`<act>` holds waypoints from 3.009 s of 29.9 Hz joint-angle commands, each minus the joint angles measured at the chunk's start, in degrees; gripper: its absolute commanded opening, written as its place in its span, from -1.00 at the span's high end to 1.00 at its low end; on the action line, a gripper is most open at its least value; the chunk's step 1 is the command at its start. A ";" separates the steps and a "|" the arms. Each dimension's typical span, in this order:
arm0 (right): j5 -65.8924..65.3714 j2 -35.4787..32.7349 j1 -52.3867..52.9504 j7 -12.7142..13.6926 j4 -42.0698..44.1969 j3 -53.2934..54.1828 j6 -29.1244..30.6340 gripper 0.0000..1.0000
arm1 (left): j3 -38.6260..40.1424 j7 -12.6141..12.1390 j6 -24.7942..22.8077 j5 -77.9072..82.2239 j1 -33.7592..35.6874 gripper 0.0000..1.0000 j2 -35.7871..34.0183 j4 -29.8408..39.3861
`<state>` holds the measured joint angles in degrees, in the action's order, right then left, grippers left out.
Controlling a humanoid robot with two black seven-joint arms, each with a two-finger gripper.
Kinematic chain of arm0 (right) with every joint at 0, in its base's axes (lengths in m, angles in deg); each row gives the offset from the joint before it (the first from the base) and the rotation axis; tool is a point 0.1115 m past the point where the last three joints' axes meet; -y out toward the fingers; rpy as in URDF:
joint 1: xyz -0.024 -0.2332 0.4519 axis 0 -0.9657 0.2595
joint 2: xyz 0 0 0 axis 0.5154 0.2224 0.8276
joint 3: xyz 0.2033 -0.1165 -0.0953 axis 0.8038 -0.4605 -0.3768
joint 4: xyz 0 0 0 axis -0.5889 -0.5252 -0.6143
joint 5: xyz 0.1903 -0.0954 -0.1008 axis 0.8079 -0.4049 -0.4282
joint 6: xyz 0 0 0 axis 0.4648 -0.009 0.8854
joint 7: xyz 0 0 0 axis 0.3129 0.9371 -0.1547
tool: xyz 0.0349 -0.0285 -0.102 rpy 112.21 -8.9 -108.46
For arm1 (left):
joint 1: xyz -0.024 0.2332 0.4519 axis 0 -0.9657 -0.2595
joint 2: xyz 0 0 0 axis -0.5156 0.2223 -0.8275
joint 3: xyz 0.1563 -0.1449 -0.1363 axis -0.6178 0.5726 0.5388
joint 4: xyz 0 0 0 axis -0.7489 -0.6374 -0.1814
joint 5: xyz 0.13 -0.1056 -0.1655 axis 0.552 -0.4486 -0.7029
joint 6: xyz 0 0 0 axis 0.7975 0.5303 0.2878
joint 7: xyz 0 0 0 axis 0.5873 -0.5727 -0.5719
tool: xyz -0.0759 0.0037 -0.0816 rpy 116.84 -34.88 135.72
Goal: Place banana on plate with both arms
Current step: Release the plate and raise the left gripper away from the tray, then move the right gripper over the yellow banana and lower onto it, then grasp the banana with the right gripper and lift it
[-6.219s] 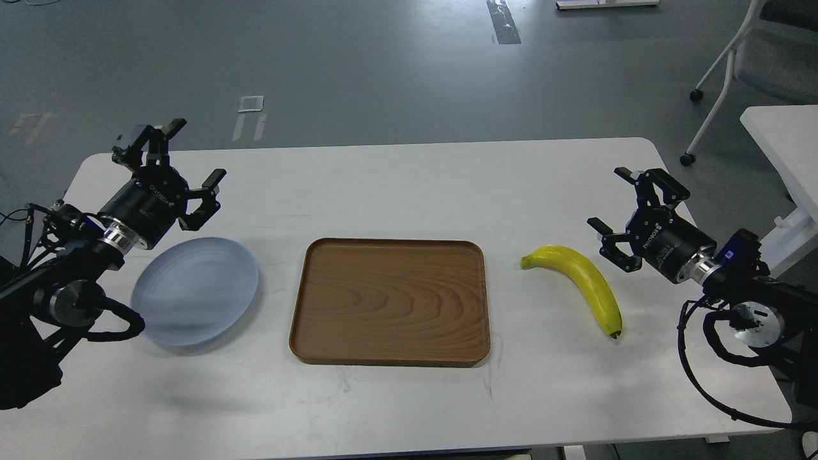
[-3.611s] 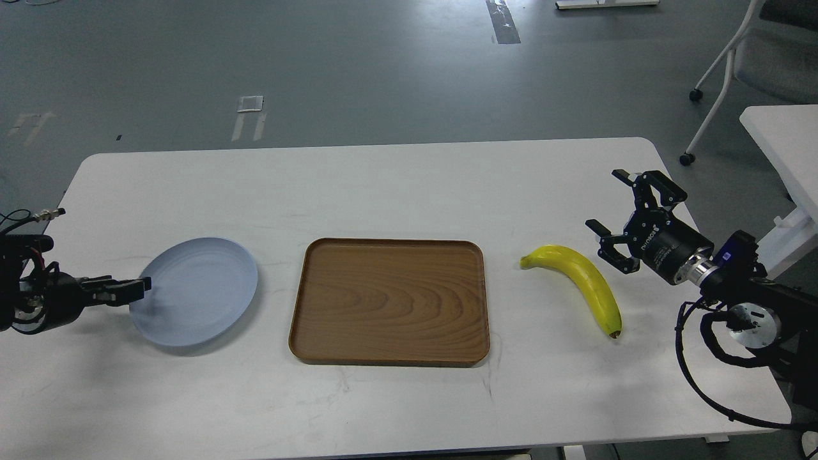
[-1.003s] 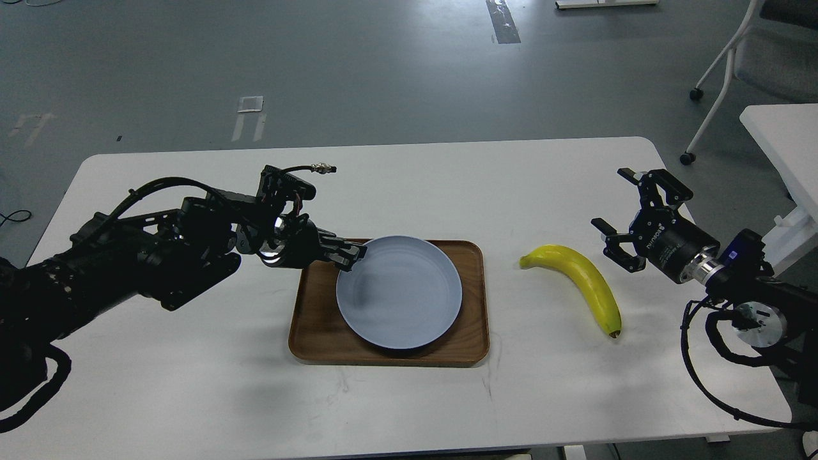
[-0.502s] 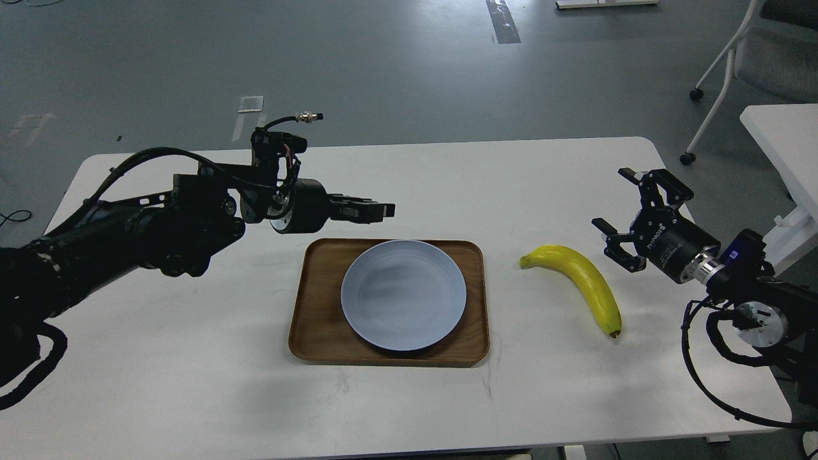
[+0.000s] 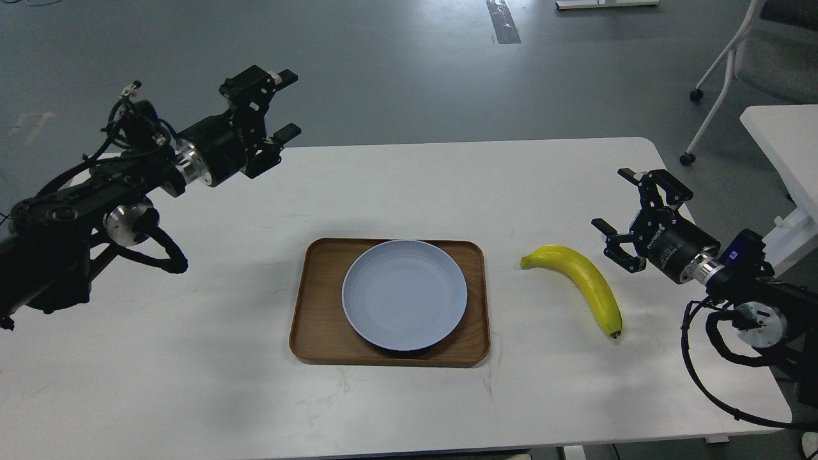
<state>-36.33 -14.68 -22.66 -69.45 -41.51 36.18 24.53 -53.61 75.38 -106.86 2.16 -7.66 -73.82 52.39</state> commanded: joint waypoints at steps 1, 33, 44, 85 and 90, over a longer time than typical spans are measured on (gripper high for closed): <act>-0.44 0.00 0.07 0.00 -0.20 0.00 0.00 -1.00 | 6.26 0.01 -0.60 -0.63 -5.77 -0.96 -1.85 0.08; -54.31 1.41 44.01 0.00 -7.85 -57.28 -12.18 -1.00 | 11.02 0.01 -0.60 -0.63 -10.88 -0.96 -2.82 0.08; -55.64 6.50 43.66 0.00 -4.24 -63.62 -13.93 -1.00 | 13.22 0.01 -0.60 -0.71 -10.79 -0.96 -2.65 -0.01; -50.12 13.07 56.75 0.00 -9.34 -65.65 -13.94 0.73 | 14.10 0.01 -0.60 -0.80 -10.79 -0.96 -3.00 0.08; -40.54 22.83 57.20 0.00 -9.25 -66.35 -13.85 0.73 | 14.27 0.01 -0.60 -0.80 -10.70 -0.96 -3.09 0.17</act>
<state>-82.07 2.73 34.30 -69.48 -50.92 -29.76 10.64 -39.50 75.39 -107.45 1.38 -18.38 -76.83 52.49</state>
